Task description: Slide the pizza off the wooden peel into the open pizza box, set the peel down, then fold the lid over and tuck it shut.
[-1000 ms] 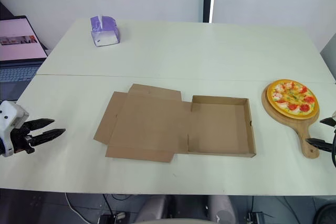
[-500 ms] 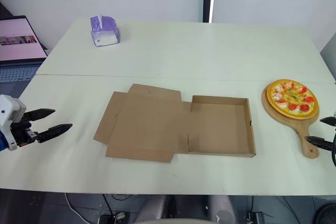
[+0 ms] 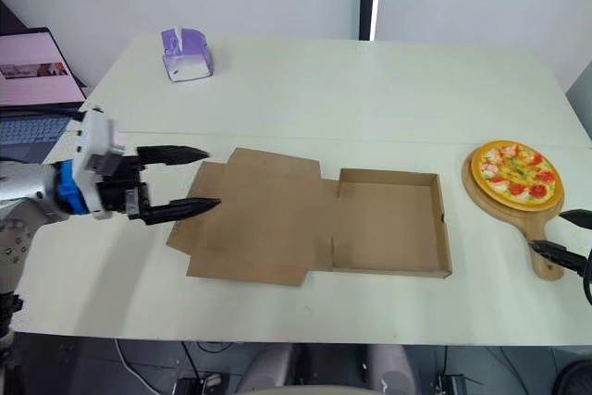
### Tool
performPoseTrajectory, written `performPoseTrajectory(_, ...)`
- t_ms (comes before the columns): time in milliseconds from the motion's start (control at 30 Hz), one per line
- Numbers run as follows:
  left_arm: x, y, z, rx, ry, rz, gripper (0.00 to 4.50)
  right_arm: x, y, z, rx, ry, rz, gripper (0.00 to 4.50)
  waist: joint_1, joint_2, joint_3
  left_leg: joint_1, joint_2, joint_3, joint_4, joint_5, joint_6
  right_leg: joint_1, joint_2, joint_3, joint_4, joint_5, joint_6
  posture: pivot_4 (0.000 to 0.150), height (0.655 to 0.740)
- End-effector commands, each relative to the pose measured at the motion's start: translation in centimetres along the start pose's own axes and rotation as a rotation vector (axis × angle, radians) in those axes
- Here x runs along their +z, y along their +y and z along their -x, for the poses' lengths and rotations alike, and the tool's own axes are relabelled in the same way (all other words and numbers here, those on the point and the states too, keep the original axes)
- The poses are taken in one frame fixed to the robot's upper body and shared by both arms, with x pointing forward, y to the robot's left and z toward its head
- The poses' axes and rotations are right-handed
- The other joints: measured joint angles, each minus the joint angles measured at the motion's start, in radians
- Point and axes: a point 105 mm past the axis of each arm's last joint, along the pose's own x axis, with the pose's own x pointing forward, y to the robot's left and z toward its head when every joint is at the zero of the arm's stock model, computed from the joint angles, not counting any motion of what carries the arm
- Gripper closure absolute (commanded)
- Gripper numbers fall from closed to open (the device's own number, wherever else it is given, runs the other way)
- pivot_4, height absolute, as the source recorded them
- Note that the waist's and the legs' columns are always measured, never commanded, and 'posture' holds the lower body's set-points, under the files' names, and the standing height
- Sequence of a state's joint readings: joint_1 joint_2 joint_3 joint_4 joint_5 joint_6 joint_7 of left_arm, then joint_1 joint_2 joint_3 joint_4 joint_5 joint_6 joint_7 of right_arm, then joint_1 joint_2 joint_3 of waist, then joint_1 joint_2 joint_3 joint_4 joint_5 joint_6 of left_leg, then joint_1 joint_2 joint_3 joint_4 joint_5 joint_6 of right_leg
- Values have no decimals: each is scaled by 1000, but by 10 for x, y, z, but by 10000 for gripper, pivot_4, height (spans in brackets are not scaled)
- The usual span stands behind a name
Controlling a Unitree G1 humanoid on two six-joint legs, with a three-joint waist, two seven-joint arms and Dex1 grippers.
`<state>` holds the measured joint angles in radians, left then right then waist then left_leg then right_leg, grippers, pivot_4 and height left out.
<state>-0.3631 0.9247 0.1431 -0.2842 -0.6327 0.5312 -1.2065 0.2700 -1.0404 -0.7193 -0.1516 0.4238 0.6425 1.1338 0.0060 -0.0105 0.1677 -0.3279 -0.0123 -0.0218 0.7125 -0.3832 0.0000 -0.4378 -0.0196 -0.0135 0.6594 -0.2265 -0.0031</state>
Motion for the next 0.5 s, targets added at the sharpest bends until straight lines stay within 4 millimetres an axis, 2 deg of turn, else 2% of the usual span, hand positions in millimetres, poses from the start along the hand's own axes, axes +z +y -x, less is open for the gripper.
performPoseTrajectory(33, 8, -21, -31, -153, -38, -53, 343, 6, 6, 4, -23, -28, -42, 0, -1, 0, 0, 0, 0, 0, 0, 0, 0, 0, 0, 0, 0, 0, 0, 1500, 7251)
performPoseTrajectory(167, 22, -30, -50, -229, -106, -70, 343, 3, 8, -7, -65, -26, -99, 0, -5, -1, 0, 0, 0, 0, 1, 0, 0, 0, 1, 1, 1, 0, 0, 1500, 7251)
performPoseTrajectory(300, 17, -21, -61, -192, -116, -126, 343, -14, -9, -27, -195, 72, -194, 0, -10, 0, 0, 1, 0, 2, 1, 0, 0, 0, 1, 3, 1, 0, 0, 1500, 7251)
performPoseTrajectory(500, 30, -34, -73, -240, -168, -140, 343, -34, -29, -45, -301, 163, -246, 0, -6, 0, 0, 0, 0, 1, 1, 0, 0, -1, 1, 2, 2, 0, 0, 1500, 7251)
